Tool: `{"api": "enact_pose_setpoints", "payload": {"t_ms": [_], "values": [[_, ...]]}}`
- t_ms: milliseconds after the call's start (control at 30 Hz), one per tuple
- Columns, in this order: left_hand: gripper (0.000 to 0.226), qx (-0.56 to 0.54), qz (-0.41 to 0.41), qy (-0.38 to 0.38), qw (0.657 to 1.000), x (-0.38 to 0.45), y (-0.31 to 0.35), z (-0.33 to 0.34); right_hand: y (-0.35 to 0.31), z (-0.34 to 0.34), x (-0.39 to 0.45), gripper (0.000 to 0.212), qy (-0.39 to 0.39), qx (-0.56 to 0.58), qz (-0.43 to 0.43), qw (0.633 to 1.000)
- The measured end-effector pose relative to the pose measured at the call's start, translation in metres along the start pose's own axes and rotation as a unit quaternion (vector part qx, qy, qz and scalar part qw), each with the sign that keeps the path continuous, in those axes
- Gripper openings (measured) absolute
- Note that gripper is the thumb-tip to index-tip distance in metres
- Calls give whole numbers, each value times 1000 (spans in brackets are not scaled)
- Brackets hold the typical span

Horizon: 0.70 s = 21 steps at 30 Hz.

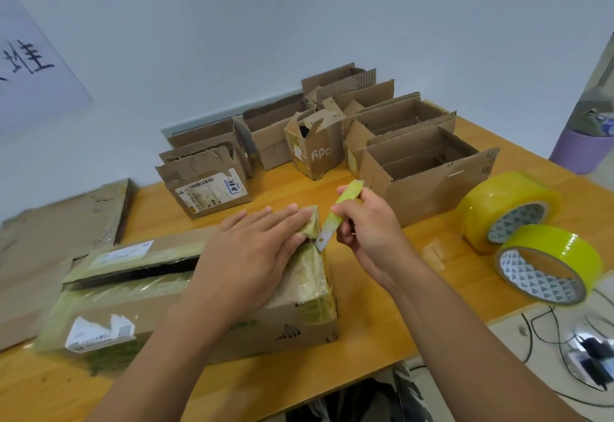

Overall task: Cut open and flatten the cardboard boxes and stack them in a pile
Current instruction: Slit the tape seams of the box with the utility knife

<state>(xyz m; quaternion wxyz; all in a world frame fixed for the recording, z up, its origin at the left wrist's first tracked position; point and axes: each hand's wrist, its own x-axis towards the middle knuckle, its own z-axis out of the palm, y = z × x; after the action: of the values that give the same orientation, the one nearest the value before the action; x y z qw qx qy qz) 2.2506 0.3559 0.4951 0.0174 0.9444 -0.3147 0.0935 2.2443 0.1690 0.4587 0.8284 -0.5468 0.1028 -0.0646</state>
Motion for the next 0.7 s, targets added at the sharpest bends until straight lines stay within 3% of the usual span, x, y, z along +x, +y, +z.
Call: {"api": "enact_pose_setpoints", "payload": {"t_ms": [200, 333, 533, 600, 700], "values": [[43, -12, -2, 86, 996, 0, 3, -3, -5, 6, 26, 18, 28, -66, -3, 997], [37, 11, 0, 158, 987, -1, 3, 1, -3, 13, 31, 21, 34, -33, -4, 999], [11, 20, -13, 286, 958, -7, 4, 0, 0, 19, 32, 23, 114, 52, -51, 991], [11, 7, -29, 272, 962, -7, 4, -1, 3, 19, 26, 21, 137, 73, -75, 985], [40, 3, -75, 168, 983, -3, 4, -3, 6, 17, 14, 13, 170, 75, -122, 975]]}}
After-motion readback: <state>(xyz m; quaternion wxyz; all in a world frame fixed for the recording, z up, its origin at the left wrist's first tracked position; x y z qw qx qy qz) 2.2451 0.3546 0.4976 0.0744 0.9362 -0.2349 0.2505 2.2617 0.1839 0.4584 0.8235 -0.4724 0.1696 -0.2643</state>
